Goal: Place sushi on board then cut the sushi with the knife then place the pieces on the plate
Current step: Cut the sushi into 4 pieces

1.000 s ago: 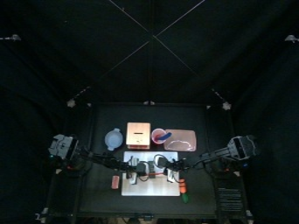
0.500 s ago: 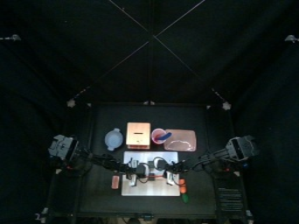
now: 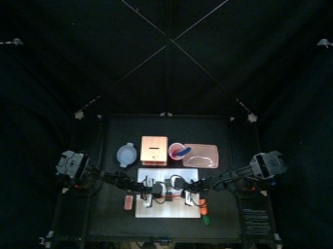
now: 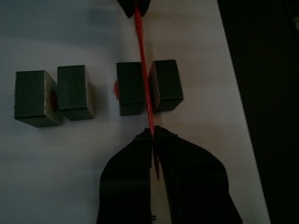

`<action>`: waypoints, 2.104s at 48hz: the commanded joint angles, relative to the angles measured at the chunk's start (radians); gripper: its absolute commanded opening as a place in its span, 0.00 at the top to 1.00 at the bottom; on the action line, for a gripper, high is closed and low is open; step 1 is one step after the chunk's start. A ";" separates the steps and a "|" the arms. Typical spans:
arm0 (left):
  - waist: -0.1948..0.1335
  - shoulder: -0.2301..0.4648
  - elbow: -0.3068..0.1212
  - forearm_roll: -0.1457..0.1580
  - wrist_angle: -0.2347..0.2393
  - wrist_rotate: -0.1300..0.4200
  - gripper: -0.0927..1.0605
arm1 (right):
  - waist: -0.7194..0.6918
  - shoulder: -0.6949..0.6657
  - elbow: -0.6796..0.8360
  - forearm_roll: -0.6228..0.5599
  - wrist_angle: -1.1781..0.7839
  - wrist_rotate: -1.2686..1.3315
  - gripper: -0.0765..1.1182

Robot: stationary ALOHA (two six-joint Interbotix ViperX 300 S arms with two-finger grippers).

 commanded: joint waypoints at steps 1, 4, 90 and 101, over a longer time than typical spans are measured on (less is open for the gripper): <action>-0.006 -0.041 -0.018 0.002 -0.003 0.003 0.55 | -0.003 -0.034 -0.025 -0.002 0.009 0.002 0.53; -0.005 -0.057 -0.018 0.002 -0.003 0.003 0.55 | -0.003 -0.043 -0.031 -0.006 0.012 0.002 0.53; 0.141 -0.295 0.066 0.202 -0.241 0.006 0.31 | -0.066 -0.568 0.259 0.051 0.064 0.006 0.53; 0.155 -0.298 0.084 0.201 -0.296 0.006 0.31 | -0.069 -0.630 0.307 0.083 0.094 0.006 0.53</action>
